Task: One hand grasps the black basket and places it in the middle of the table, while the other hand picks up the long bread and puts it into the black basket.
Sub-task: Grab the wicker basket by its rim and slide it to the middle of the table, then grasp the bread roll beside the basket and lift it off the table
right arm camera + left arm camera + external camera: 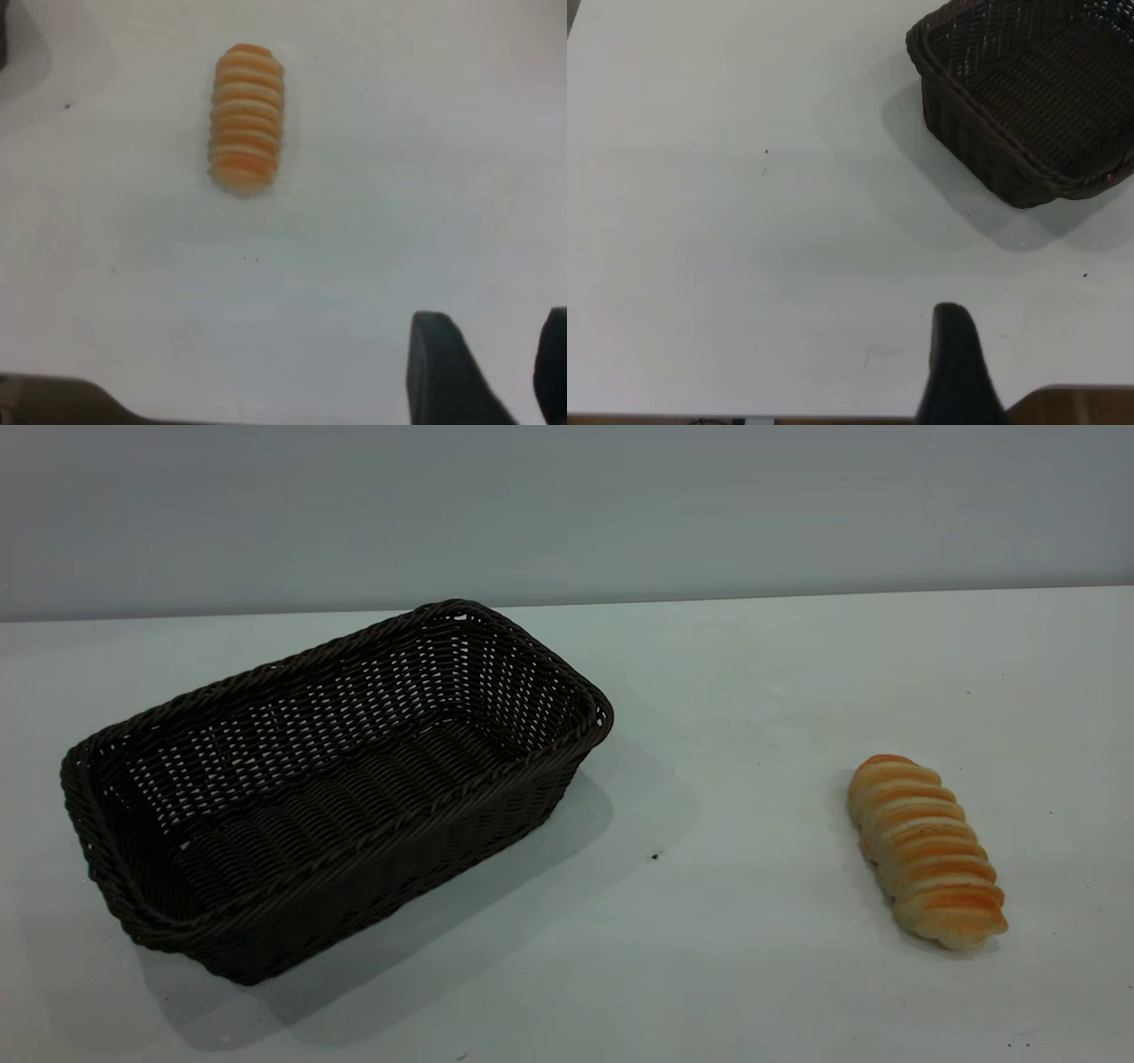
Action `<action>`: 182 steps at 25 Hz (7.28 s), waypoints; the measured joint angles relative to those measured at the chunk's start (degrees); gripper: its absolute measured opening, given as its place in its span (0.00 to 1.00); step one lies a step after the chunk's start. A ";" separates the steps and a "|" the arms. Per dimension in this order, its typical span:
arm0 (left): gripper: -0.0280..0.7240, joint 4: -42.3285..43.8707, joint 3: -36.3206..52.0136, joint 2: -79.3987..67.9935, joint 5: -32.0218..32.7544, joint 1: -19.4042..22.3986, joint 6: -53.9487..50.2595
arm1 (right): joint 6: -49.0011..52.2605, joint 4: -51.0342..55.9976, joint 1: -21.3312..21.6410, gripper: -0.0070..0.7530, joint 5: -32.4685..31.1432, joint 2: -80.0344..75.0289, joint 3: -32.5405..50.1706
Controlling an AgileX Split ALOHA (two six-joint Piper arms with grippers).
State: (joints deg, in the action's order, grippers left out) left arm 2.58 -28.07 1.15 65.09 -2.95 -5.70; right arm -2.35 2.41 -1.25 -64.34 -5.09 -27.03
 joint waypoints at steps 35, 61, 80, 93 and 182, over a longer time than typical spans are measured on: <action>0.78 -1.75 -9.62 -18.53 -5.18 0.00 -2.48 | -7.44 10.08 0.00 0.42 8.12 -16.45 -6.35; 0.78 -6.98 -17.28 -92.06 -33.39 0.00 -17.78 | -18.09 17.96 0.00 0.68 21.37 -34.48 -6.35; 0.78 -11.85 -21.52 -113.32 -45.25 -2.41 -20.66 | -18.09 18.25 0.00 0.68 21.50 -34.48 -6.35; 0.22 -16.38 -21.95 -115.92 -53.60 -2.41 -21.59 | -18.09 18.31 0.00 0.68 21.30 -34.48 -6.35; 0.75 -9.62 -42.79 -84.49 -9.84 -3.78 10.71 | -55.15 55.08 0.00 0.07 43.36 -115.10 -27.22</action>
State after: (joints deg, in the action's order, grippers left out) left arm -7.04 -70.86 -83.34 55.26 -6.73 5.01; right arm -57.50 57.49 -1.25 -20.97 -120.19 -54.25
